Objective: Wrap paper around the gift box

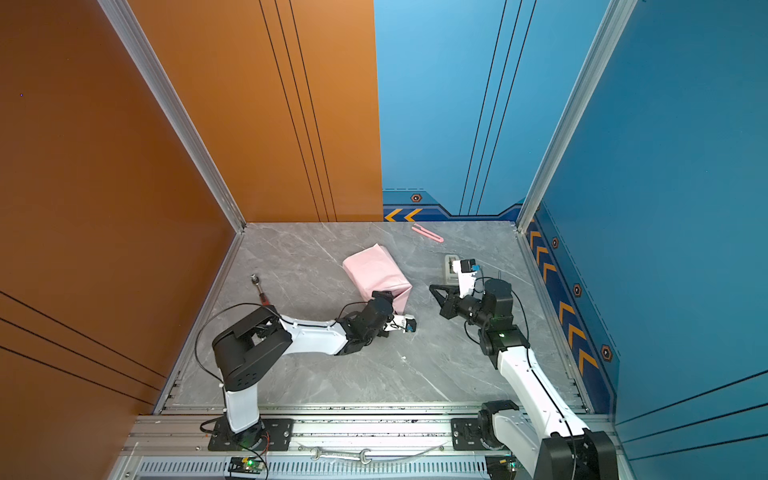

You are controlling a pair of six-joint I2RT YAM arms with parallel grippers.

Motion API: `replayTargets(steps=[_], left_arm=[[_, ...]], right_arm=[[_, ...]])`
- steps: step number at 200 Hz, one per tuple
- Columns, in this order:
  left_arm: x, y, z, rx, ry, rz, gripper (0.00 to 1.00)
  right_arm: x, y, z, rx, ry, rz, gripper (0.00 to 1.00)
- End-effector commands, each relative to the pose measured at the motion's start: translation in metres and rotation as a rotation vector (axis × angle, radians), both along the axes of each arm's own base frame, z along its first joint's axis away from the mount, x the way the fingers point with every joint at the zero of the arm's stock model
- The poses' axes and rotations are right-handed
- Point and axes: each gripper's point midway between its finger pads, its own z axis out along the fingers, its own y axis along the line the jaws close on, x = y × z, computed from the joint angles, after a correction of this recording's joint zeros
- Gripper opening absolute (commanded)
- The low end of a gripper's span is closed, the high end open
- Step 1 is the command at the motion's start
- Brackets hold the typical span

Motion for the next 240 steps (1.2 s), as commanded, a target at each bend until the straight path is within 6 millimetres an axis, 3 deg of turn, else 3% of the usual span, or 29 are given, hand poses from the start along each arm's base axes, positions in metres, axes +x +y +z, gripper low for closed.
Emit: replayTargets(steps=[1,67,164,240], left_arm=[[0.006,0.003,-0.006,0.011,-0.038,0.059,0.97],[0.024,0.007,0.012,-0.098,-0.102,0.177,0.97],[0.027,0.014,0.044,-0.259,-0.133,0.222,0.97],[0.034,0.026,0.048,-0.264,-0.165,0.249,0.99]], right_arm=[[-0.004,-0.004,-0.007,-0.002,0.026,-0.018,0.00],[-0.005,-0.007,-0.009,-0.004,0.029,-0.026,0.00],[-0.005,-0.007,-0.012,-0.005,0.033,-0.023,0.00],[-0.006,-0.007,-0.013,-0.004,0.038,-0.021,0.00]])
